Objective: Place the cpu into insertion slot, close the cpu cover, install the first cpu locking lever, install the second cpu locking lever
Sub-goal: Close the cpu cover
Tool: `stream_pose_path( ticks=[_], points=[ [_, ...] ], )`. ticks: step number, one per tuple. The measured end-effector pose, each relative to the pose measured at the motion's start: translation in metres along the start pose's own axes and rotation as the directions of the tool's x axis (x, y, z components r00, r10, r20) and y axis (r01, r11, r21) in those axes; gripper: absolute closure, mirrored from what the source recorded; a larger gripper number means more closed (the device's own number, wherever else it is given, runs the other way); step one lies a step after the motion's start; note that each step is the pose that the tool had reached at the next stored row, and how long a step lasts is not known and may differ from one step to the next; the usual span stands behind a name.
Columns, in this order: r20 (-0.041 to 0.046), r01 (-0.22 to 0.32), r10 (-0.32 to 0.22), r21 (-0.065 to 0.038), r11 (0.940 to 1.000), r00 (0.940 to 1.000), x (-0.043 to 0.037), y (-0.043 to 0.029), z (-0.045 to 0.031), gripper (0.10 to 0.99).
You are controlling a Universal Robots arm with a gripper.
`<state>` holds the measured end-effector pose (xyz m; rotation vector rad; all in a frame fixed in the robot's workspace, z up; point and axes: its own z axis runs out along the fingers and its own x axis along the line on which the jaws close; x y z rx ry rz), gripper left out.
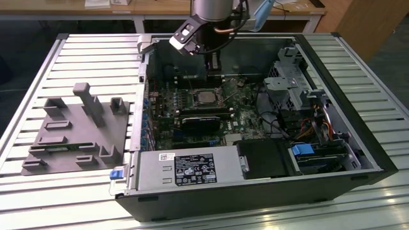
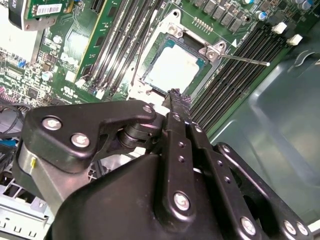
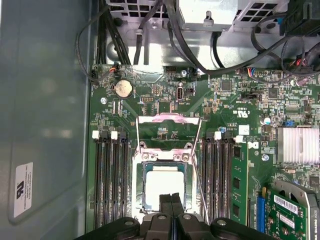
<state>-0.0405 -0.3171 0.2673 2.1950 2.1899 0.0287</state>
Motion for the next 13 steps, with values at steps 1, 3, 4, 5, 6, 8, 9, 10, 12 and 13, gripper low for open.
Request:
stream_pose_path(
  ticks=[1, 3, 4, 5, 6, 8, 9, 10, 12, 13],
  points=[
    [0.0, 0.0, 0.0, 0.0, 1.0, 1.0, 0.0001, 0.0008, 0.0, 0.984],
    [0.0, 0.0, 0.0, 0.0, 1.0, 1.0, 0.0002, 0.0024, 0.0001, 0.984],
    [0.0, 0.0, 0.0, 0.0, 1.0, 1.0, 0.0003, 0.0033, 0.0001, 0.984],
    [0.0, 0.0, 0.0, 0.0, 1.0, 1.0, 0.0004, 0.0041, 0.0002, 0.984],
    [-0.0001, 0.0, 0.0, 0.0, 1.0, 1.0, 0.0005, 0.0049, 0.0002, 0.984],
    [-0.0001, 0.0, 0.0, 0.0, 1.0, 1.0, 0.0006, 0.0064, 0.0003, 0.984],
    [-0.0001, 0.0, 0.0, 0.0, 1.0, 1.0, 0.0007, 0.0072, 0.0003, 0.984],
    [-0.0001, 0.0, 0.0, 0.0, 1.0, 1.0, 0.0008, 0.008, 0.0003, 0.984],
    [-0.0001, 0.0, 0.0, 0.0, 1.0, 1.0, 0.001, 0.0098, 0.0004, 0.984],
    [0.0, 0.0, 0.0, 0.0, 1.0, 1.0, 0.0011, 0.0109, 0.0004, 0.984]
  ],
)
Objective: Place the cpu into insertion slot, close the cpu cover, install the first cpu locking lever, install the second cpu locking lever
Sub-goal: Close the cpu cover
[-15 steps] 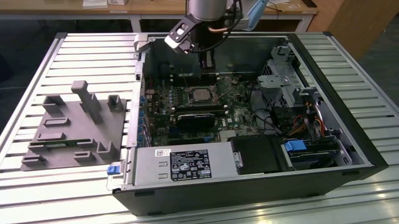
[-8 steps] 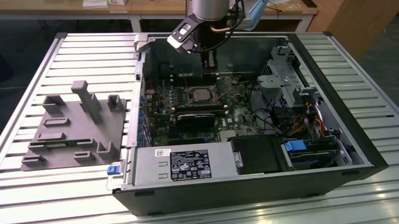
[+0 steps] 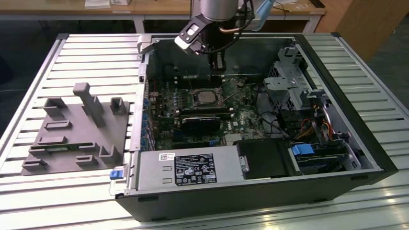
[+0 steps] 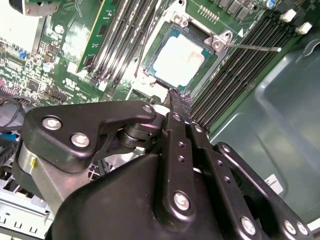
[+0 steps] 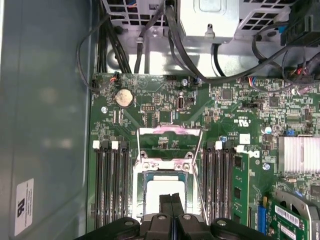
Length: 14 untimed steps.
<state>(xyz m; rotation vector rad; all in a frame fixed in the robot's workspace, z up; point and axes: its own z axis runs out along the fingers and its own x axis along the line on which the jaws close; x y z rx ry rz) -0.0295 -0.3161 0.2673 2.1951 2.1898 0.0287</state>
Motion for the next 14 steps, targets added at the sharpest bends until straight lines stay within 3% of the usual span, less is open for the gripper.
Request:
stream_pose_path(
  ticks=[14],
  points=[
    [-0.0001, 0.0, 0.0, 0.0, 1.0, 1.0, 0.0015, 0.02, 0.0008, 0.984]
  ],
)
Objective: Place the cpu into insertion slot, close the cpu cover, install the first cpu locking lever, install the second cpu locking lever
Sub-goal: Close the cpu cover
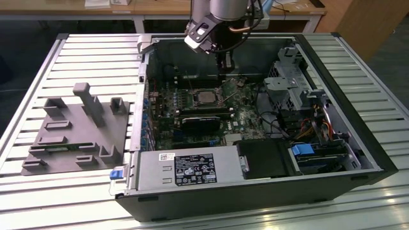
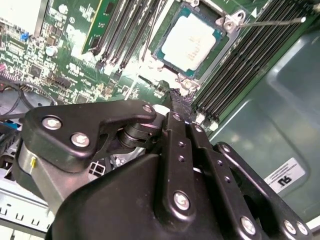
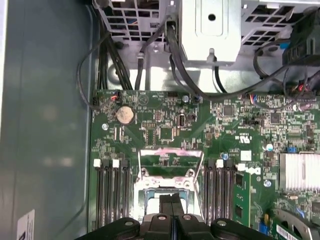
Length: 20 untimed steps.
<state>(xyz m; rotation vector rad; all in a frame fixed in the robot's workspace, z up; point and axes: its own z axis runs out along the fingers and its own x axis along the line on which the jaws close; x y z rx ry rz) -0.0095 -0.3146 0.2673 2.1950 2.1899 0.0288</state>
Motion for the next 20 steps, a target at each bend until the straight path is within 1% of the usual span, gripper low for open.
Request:
stream_pose_path(
  ticks=[4, 7, 17, 18, 20],
  points=[
    [-0.0001, 0.0, 0.0, 0.0, 1.0, 1.0, 0.0004, 0.0061, 0.0003, 0.984],
    [0.0, 0.0, 0.0, 0.0, 1.0, 1.0, 0.0007, 0.0123, 0.0005, 0.984],
    [0.0, 0.0, 0.0, 0.0, 1.0, 1.0, 0.0021, 0.0351, 0.0014, 0.984],
    [0.0001, 0.0, 0.0, 0.0, 1.0, 1.0, 0.0024, 0.0393, 0.0016, 0.984],
    [0.0001, 0.0, 0.0, 0.0, 1.0, 1.0, 0.0027, 0.043, 0.0017, 0.984]
  ],
)
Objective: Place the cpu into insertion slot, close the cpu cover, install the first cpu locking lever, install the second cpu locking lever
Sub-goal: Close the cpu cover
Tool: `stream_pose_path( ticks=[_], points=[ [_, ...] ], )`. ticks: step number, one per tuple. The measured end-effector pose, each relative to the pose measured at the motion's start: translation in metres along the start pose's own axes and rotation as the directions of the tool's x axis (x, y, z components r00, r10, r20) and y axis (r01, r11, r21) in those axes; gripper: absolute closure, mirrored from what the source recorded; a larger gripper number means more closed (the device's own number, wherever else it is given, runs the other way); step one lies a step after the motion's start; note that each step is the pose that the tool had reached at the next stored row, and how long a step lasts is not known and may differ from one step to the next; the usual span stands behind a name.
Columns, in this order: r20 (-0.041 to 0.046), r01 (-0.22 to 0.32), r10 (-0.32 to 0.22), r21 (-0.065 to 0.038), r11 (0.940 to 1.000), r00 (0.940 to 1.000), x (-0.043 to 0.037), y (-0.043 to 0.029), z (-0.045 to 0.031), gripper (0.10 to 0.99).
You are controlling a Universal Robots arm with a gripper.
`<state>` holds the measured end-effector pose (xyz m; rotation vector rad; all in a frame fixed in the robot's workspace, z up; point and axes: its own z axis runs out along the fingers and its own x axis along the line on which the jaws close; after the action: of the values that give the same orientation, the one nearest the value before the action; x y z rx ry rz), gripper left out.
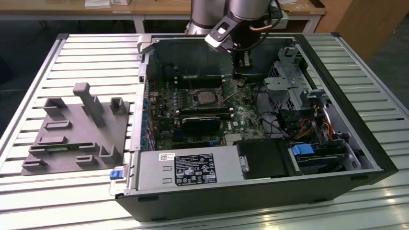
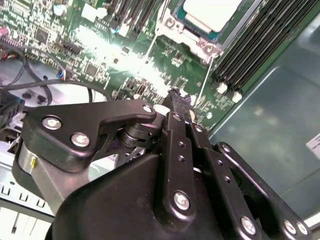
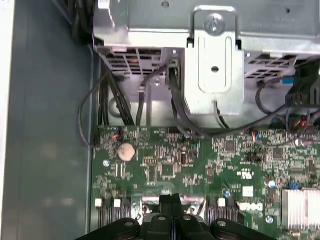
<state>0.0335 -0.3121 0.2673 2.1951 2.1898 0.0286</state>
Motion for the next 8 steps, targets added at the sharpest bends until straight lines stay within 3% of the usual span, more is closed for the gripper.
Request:
stream_pose_path(
  ticks=[8],
  points=[
    [-0.0002, 0.0, 0.0, 0.0, 1.0, 1.0, 0.0011, 0.0131, 0.0006, 0.984]
  ],
)
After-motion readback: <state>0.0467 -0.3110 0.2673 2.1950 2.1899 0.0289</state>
